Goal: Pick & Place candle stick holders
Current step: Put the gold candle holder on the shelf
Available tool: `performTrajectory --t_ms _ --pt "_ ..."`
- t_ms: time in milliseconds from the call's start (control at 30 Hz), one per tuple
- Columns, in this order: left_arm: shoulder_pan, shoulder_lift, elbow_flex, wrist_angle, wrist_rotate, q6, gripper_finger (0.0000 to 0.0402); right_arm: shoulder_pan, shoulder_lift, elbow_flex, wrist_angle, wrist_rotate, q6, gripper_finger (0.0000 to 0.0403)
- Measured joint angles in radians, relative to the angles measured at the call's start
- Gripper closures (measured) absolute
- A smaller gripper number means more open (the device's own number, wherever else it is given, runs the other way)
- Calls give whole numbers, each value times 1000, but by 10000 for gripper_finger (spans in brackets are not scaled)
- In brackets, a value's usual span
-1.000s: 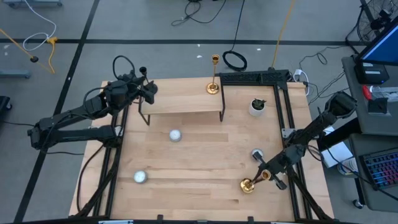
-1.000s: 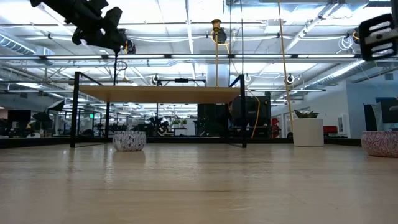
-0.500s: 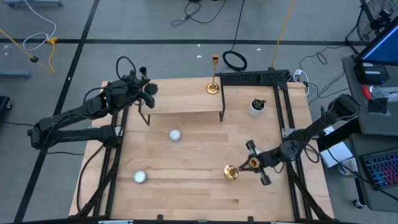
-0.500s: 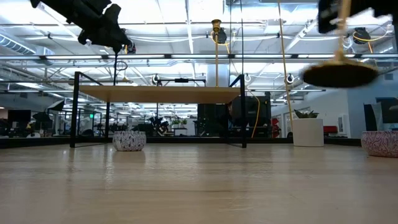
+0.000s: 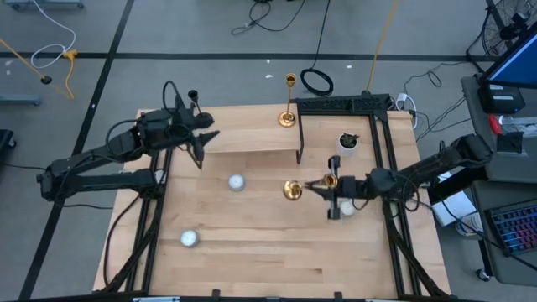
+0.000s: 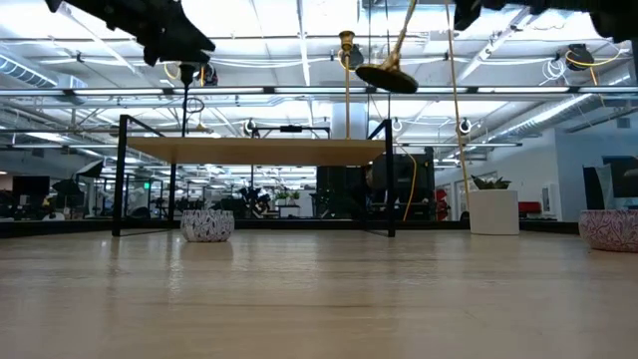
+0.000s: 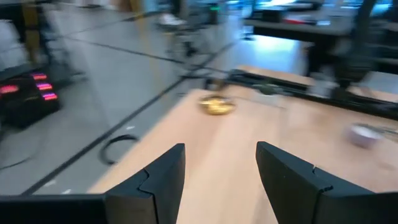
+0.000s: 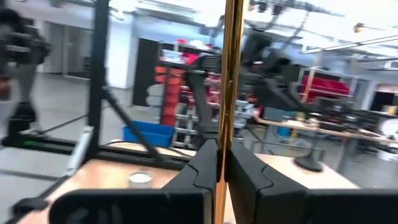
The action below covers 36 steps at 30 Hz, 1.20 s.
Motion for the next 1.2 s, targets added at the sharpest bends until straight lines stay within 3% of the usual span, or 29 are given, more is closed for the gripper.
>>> performTrajectory --t_ms 233,400,867,1067,1200 --pt "-48 0 0 1 177 -6 197 -121 126 100 71 -158 0 390" --pt "-90 0 0 1 244 4 197 -195 253 243 44 -151 0 390" --pt "-220 0 0 32 255 80 197 -339 509 590 -51 -148 27 390" --pt "-259 0 0 59 255 80 197 -386 628 752 -175 -19 -48 390" --pt "-281 0 0 83 255 84 197 -433 700 812 -161 -20 -37 390"
